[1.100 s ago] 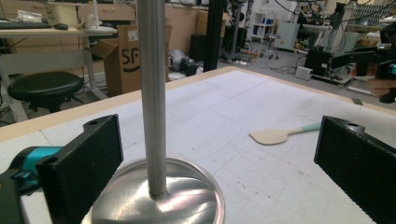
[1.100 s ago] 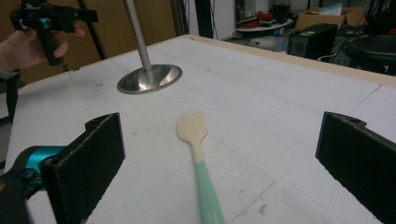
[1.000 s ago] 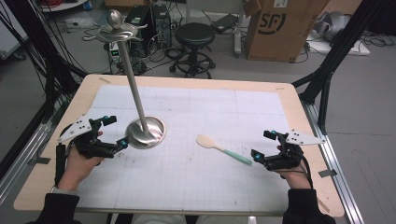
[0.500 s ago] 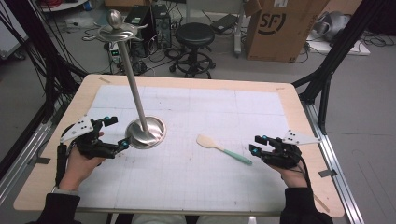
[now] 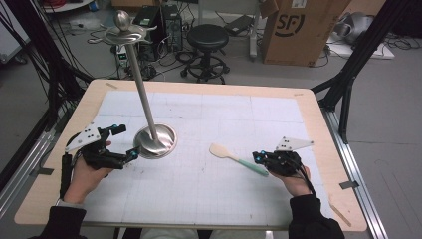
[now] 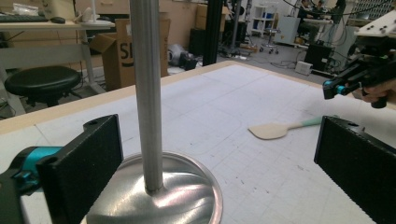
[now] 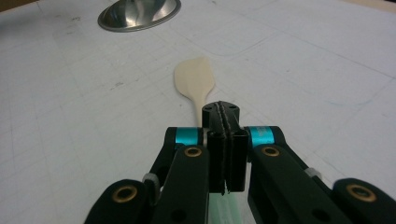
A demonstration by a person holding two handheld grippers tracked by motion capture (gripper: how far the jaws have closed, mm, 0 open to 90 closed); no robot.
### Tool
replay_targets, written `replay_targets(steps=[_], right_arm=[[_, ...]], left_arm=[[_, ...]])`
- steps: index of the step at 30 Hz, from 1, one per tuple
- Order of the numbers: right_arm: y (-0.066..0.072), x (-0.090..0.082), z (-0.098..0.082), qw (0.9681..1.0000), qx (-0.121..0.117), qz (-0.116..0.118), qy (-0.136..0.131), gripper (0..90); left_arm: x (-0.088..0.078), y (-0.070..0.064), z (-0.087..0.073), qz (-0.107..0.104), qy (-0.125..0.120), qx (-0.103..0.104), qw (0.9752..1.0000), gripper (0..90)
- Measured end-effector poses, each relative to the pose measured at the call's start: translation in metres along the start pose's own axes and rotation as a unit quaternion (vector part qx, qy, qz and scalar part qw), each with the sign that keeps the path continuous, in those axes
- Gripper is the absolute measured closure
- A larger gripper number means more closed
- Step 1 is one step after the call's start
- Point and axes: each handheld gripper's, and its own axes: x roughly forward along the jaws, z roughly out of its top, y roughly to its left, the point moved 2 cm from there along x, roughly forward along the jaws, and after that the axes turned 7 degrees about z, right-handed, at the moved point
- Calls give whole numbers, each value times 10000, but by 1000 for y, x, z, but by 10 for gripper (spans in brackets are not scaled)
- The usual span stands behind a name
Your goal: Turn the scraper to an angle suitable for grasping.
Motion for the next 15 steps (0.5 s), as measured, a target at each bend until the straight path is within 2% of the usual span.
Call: replay_targets(steps=[2, 10, 15], right_arm=[[-2, 8, 3, 9999, 80, 56, 100, 896], [-8, 43, 12, 9977, 84, 160, 656, 896], [-11, 54, 15, 9964, 79, 223, 813, 897]], left_arm=[[0, 0, 0, 2, 8, 2, 10000, 17], [-1, -2, -2, -1, 88, 8, 10000, 17], [-2, -3, -4, 1, 88, -18, 10000, 17]])
